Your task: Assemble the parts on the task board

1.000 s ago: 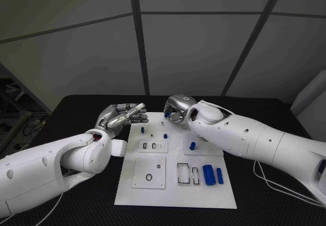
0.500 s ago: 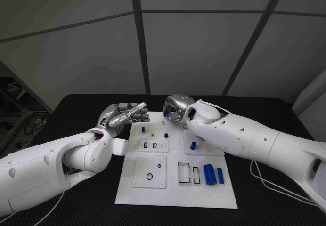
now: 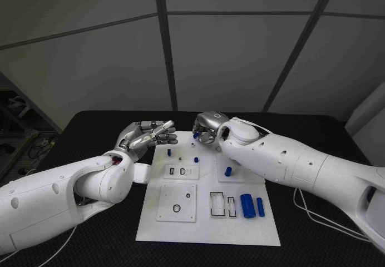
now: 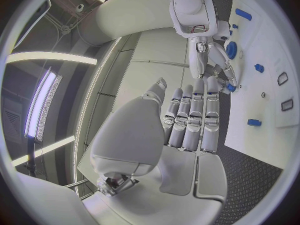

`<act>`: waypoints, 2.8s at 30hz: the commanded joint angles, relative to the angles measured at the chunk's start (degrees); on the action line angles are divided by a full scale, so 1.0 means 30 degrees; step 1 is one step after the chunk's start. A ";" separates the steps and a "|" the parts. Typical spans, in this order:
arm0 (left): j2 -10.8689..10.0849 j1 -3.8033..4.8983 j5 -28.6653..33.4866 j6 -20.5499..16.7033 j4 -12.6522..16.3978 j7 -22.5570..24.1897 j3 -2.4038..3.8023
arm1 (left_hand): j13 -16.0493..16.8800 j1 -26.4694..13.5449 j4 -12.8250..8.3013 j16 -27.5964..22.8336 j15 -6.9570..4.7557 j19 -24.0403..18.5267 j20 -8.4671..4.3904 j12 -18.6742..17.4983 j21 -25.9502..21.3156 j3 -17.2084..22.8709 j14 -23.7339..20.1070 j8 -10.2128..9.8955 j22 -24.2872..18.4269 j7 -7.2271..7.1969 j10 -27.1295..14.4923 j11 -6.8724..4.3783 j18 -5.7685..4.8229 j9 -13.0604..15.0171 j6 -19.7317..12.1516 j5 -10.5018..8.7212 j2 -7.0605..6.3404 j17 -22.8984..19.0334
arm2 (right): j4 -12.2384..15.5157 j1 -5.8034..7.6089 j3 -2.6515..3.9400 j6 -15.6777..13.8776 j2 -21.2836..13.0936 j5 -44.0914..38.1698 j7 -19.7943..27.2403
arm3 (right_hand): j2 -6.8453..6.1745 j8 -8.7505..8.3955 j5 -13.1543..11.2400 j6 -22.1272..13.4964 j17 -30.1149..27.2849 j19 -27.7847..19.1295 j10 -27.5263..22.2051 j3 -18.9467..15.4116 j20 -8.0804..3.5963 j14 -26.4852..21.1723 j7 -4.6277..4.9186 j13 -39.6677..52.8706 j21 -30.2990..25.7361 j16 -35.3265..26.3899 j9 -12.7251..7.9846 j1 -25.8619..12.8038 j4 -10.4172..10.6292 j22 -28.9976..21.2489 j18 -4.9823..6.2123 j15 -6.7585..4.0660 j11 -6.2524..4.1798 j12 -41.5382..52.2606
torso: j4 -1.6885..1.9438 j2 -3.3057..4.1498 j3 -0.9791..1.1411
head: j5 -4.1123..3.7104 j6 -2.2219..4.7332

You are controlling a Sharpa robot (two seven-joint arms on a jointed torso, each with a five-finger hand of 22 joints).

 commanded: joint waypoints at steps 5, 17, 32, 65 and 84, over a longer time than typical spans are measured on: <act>0.0046 0.0047 -0.0243 0.0362 0.0032 -0.0053 0.0021 | -0.0012 0.0002 0.0009 -0.0060 0.0087 0.0117 -0.0048 -0.0096 0.0109 0.0065 -0.0106 -0.0089 -0.0001 0.0118 -0.0035 0.0154 -0.0047 -0.0027 0.0011 -0.0097 0.0059 0.0016 | -0.0186 0.0005 -0.0018 0.0586 0.0024 -0.0223 -0.0248 | -0.0259 -0.0432 0.0004 -0.0994 -0.0183 -0.0435 -0.1475 0.0139 0.0330 0.0778 0.0412 -0.0282 -0.0172 0.0027 -0.0019 -0.0547 0.0268 -0.0464 -0.0168 0.0357 0.0375 -0.0815 | -0.0013 0.0026 -0.0008 | -0.0023 -0.0008; -0.0021 0.0053 -0.0246 0.0424 0.0035 -0.0104 0.0021 | -0.0012 -0.0014 0.0002 -0.0087 0.0097 0.0113 -0.0043 -0.0114 0.0101 0.0059 -0.0125 -0.0101 -0.0005 0.0126 -0.0048 0.0163 -0.0051 -0.0028 -0.0002 -0.0111 0.0047 0.0021 | 0.0592 0.0005 -0.0018 -0.0299 -0.0472 -0.0118 -0.0036 | -0.1007 -0.0951 0.0111 -0.4377 -0.1423 -0.2167 -0.4634 -0.0621 0.0994 0.0365 0.0288 -0.0769 -0.1585 -0.0588 -0.0505 -0.0737 0.0229 -0.2792 0.0302 0.1014 0.1137 -0.1154 | -0.0048 0.0012 0.0006 | 0.0017 0.0003; -0.0265 0.0052 -0.0246 0.0635 -0.0075 -0.0142 0.0017 | -0.0012 -0.0030 -0.0010 -0.0125 0.0110 0.0109 -0.0036 -0.0139 0.0091 0.0053 -0.0150 -0.0116 -0.0011 0.0135 -0.0069 0.0175 -0.0055 -0.0029 -0.0022 -0.0128 0.0035 0.0028 | 0.5722 0.0038 0.0462 -0.2212 -0.5599 0.3409 -0.0040 | -0.0969 -0.0534 0.0449 -0.2899 -0.1366 -0.1881 -0.1868 -0.1367 0.0757 0.0453 0.0794 -0.0244 -0.1523 -0.0467 -0.0160 -0.1065 0.0717 -0.2597 0.0276 0.0618 0.0590 0.1100 | -0.0375 -0.0224 0.0081 | 0.0016 0.0058; -0.0015 0.0047 -0.0377 0.0852 -0.0494 -0.0237 0.0012 | -0.0005 -0.0021 -0.0035 -0.0152 0.0112 0.0109 -0.0032 -0.0147 0.0083 0.0065 -0.0152 -0.0116 -0.0015 0.0115 -0.0055 0.0166 -0.0054 -0.0024 -0.0016 -0.0134 0.0043 0.0043 | 0.4428 0.0064 0.0849 0.2767 -0.6445 0.5139 -0.1931 | -0.0994 0.1647 0.1101 -0.5487 0.3865 0.1040 0.0180 -0.7521 0.0598 0.1406 0.0766 1.8166 0.0678 0.2379 0.0012 0.0988 0.5235 0.1308 -0.0483 0.0320 0.0263 2.0522 | -0.0404 -0.0242 0.0111 | -0.0219 -0.0113; 0.0050 0.0047 -0.0433 0.0874 -0.0554 -0.0304 0.0012 | -0.0005 -0.0021 -0.0035 -0.0152 0.0112 0.0109 -0.0032 -0.0147 0.0083 0.0065 -0.0152 -0.0116 -0.0015 0.0115 -0.0055 0.0166 -0.0054 -0.0024 -0.0016 -0.0134 0.0043 0.0043 | 0.3741 0.0053 0.0840 0.3825 -0.5741 0.5214 -0.1869 | -0.0645 0.2154 0.1130 -0.5074 0.4063 0.1069 0.0626 -0.7439 0.0561 0.1438 0.0643 1.9071 0.0764 0.2471 0.0100 0.1319 0.5289 0.1438 -0.0495 0.0252 0.0160 2.1262 | -0.0406 -0.0226 0.0104 | -0.0276 -0.0268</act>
